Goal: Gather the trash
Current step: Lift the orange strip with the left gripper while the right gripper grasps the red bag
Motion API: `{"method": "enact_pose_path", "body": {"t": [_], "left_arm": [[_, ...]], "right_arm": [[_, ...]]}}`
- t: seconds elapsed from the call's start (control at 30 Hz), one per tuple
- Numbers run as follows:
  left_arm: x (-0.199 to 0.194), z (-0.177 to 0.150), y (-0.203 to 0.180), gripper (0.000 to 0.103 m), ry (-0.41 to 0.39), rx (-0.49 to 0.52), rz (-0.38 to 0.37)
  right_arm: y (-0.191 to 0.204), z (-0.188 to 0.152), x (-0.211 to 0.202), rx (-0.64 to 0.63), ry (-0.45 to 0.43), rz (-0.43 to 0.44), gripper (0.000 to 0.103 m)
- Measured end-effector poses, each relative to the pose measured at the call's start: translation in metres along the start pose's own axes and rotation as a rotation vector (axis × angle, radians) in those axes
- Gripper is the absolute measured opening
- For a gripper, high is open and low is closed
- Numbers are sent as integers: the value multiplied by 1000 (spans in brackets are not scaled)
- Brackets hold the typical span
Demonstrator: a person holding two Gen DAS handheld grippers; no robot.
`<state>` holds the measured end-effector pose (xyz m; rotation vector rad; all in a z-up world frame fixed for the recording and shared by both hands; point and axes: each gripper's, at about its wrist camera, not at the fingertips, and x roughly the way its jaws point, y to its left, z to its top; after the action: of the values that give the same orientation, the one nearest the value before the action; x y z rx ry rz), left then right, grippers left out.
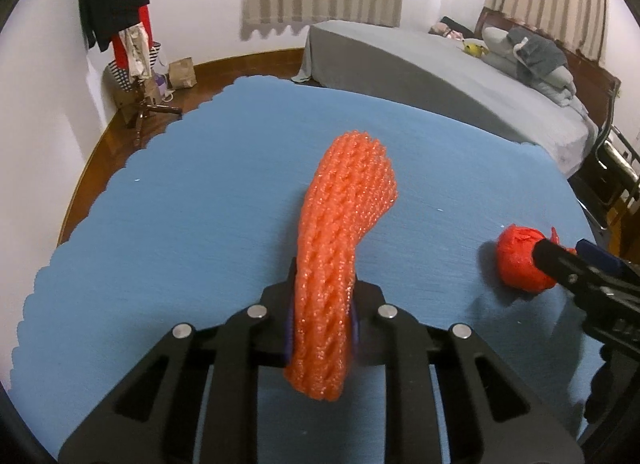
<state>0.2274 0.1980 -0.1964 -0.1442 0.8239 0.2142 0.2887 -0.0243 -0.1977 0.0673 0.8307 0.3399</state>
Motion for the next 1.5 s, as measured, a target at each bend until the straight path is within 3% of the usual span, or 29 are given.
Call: {"method": "enact_pose_path", "body": {"t": [0.07,0.2,0.3,0.4,1.0,1.5], "left_arm": [[0,1,4,19,0,-4,6],[-2,0,5,19,0,-6,11],[-5,0,6,19,-5,-6,10],[-8,-1,2,19,-8,-13,5],[-70,-1,-26,19,-79,30,-54],[-151,-16,-83,19,-142,106,-152]], "right_arm": [[2,-3,7,0,24,3,95],[2,-6,18,9,72,36,78],[6,-5,16,-8,84,71,51],[6,-5,11,-15,91,94,45],[-4,-3,-95,-17,-67,111,44],[-37,-26,-201,-1,-167,84,44]]}}
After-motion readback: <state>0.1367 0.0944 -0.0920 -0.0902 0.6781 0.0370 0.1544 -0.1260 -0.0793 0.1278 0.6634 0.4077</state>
